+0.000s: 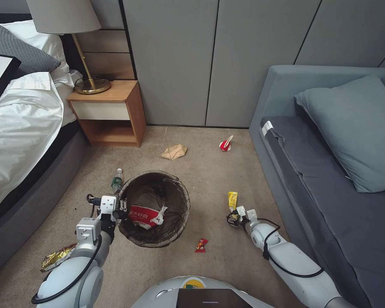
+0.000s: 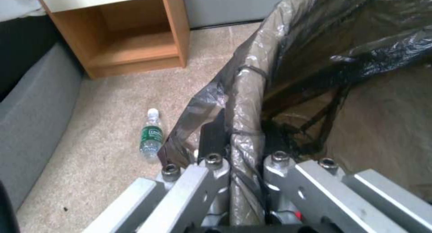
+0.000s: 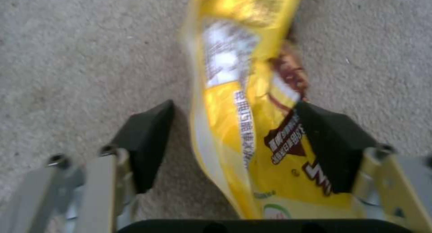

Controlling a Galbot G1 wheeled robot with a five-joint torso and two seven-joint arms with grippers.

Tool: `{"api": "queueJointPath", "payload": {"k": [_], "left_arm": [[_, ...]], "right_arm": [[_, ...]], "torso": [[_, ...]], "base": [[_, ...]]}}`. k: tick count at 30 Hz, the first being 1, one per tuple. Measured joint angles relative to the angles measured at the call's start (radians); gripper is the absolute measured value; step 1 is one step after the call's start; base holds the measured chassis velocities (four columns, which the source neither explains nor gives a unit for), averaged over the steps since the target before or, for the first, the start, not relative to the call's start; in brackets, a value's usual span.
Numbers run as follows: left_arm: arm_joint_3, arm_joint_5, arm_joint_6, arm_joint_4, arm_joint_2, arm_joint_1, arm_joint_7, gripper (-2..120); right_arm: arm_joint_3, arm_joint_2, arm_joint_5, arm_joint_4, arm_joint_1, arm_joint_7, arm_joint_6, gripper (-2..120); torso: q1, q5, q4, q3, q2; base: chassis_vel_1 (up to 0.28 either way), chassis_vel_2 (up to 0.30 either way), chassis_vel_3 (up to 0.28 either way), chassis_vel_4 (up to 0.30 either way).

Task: Pick up the trash bin, then pick up the garbage from the floor and place it into the trash bin.

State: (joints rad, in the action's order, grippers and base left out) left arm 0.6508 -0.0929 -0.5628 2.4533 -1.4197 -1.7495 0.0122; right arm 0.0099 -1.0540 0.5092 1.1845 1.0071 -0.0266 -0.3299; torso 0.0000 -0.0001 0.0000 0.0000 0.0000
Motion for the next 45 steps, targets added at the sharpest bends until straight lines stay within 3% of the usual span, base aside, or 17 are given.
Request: {"api": "queueJointPath", "payload": {"k": [18,24,34,45], "left_arm": [[0.001,0.002,-0.003,0.014,-0.005,-0.013,-0.001,3],[0.001,0.002,-0.007,0.017,-0.005,-0.014,-0.002,3],[-0.002,0.0,-0.011,0.016,-0.001,-0.014,-0.004,3],[-0.01,-0.006,-0.022,0.003,-0.004,-0.01,-0.008,3]], "right_arm": [[0.021,0.006,-0.001,0.008,0.01,0.002,0.023,0],[0.058,0.027,-0.001,0.078,0.025,0.012,0.03,0],[0.192,0.148,0.002,0.465,0.128,0.048,0.037,0],[0.215,0.244,0.118,0.821,0.105,0.047,-0.026,0]], "torso": [[0.0,-0.0001,-0.0003,0.0,0.0],[0.0,0.0,0.0,0.0,0.0],[0.0,0.0,-0.0001,0.0,0.0],[0.0,-0.0001,0.0,0.0,0.0]], "base": [[0.0,0.0,0.0,0.0],[0.0,0.0,0.0,0.0],[0.0,0.0,0.0,0.0],[0.0,0.0,0.0,0.0]]}}
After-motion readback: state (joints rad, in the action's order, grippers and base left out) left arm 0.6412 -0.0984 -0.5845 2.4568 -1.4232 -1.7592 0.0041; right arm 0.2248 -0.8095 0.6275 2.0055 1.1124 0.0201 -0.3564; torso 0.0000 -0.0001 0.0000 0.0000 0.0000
